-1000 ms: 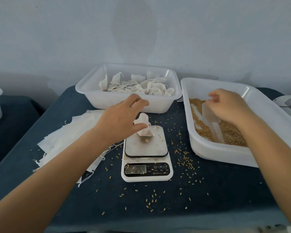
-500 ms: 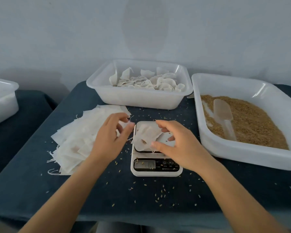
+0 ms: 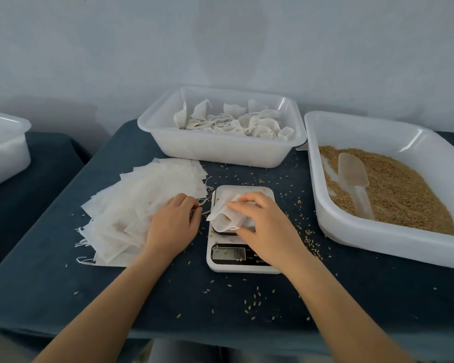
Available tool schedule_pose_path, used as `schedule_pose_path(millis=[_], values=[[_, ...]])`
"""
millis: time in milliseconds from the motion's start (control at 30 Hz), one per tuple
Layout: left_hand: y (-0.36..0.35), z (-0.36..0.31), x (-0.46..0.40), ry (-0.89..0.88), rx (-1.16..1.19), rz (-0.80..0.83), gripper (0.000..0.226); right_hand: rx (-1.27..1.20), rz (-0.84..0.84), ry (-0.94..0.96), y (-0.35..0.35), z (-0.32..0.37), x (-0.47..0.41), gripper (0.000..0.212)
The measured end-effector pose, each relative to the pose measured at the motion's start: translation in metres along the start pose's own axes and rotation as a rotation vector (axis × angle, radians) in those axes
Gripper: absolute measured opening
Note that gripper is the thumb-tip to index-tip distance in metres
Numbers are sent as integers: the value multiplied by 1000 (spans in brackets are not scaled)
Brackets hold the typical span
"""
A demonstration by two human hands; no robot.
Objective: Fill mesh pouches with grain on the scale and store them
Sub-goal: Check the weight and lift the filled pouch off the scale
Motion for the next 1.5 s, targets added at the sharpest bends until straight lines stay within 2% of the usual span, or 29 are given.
schedule_pose_path(millis=[133, 367, 500, 800, 967, 1167, 1500], values=[[-2, 0, 0, 6, -16, 6, 19, -39, -87, 10, 9, 3, -7, 26], [-1, 0, 0, 2, -4, -23, 18, -181, -101, -85, 47, -2, -47, 12], [0, 1, 1, 6, -4, -38, 17, -234, -102, -97, 67, 3, -59, 18], [1, 0, 1, -4, 10, -52, 15, -166, -114, -71, 106, 19, -83, 21], [2, -1, 1, -8, 9, -49, 16, -152, -104, -87, 115, 17, -90, 13], [4, -3, 2, -7, 15, -44, 14, -141, -87, -89, 112, 16, -90, 16], [5, -14, 3, -154, -20, 17, 13, -125, 45, -144, 113, 14, -108, 12]])
Point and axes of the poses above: each hand's wrist, its own x-axis away from the middle knuckle, its own y-axis out of the back of the hand, z = x × y, the point moved 8 cm from there along -x, towards the middle knuckle, and after that the axes turned 1 degree about -y, right-handed, at the moved point
